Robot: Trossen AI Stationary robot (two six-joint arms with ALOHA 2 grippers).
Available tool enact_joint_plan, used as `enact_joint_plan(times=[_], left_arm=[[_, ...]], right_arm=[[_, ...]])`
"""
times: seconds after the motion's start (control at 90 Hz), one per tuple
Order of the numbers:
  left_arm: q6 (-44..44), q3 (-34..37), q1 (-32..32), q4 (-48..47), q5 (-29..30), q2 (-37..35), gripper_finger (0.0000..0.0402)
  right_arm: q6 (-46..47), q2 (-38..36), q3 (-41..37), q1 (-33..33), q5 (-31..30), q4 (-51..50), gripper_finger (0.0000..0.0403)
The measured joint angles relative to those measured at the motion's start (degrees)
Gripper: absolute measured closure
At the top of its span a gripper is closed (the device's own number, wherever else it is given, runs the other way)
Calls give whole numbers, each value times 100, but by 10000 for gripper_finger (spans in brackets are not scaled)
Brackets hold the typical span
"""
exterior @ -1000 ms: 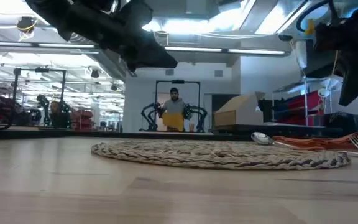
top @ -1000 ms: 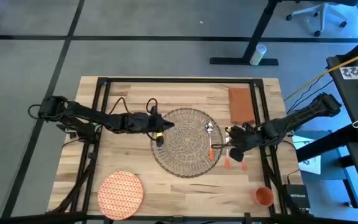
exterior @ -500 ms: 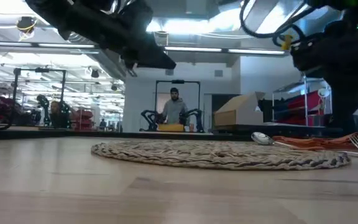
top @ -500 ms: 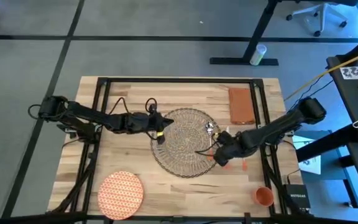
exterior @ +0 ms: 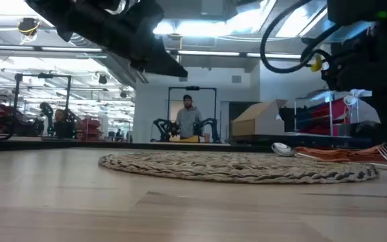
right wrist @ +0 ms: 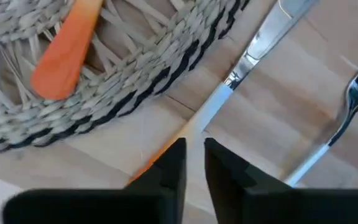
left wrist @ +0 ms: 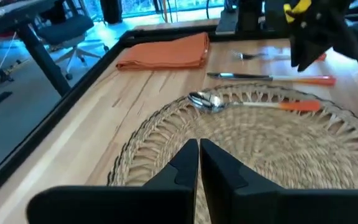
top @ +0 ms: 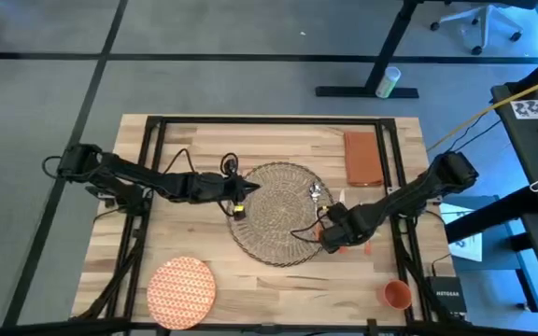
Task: Set table place
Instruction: Put the knife on the brown woven placemat to the left of the spoon
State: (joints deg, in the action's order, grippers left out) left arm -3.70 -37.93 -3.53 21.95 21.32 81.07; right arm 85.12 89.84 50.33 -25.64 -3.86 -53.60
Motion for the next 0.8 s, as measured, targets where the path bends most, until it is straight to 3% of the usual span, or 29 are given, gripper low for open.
enact_joint_plan(times=[0.211,0.5,0.8], left_arm=[[-48,0,0,-56,-2,-21,402],[-125,0,-22,-184,-4,-21,402],[-213,0,-22,-216,-7,-21,402]], right_arm=[[244,-2,-11,10,-120,24,279],[602,105,-67,16,-463,0,276],[936,203,-672,10,-510,898,277]])
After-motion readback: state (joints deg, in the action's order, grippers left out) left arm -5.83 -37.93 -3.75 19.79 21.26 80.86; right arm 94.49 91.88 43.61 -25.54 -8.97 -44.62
